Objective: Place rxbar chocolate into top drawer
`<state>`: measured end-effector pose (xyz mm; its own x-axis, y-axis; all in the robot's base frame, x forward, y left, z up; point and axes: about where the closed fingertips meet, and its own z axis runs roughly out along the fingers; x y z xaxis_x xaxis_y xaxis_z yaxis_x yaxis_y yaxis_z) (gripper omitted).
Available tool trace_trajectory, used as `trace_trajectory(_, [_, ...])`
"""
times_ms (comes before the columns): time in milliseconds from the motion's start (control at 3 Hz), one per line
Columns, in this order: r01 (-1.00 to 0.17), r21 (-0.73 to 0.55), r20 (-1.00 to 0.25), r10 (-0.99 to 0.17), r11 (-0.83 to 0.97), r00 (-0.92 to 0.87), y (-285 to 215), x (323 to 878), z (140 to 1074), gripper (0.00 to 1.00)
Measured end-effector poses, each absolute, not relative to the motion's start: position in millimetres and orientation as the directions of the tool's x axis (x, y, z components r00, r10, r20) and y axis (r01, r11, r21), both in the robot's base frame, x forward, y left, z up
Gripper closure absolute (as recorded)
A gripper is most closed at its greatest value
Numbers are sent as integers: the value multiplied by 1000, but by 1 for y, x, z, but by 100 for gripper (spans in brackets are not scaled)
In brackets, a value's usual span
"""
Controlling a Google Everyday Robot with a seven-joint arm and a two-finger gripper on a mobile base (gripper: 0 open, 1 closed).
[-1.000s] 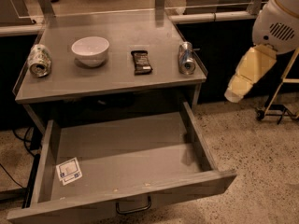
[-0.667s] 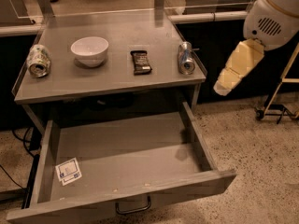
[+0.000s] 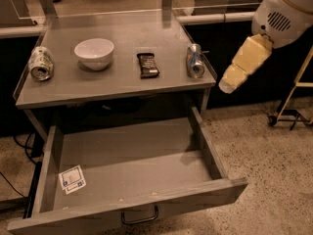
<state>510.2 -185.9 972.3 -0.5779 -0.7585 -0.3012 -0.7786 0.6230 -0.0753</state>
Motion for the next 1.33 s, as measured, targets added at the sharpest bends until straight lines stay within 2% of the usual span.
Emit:
trace_trajectory(333, [-788, -52, -322, -757, 613, -568, -169, 513, 972, 0])
trace_trajectory(667, [-806, -10, -351, -756, 592, -552, -133, 541, 973, 0])
trace_trajectory(1333, [-781, 7, -372, -723, 624, -582, -126, 553, 968, 0])
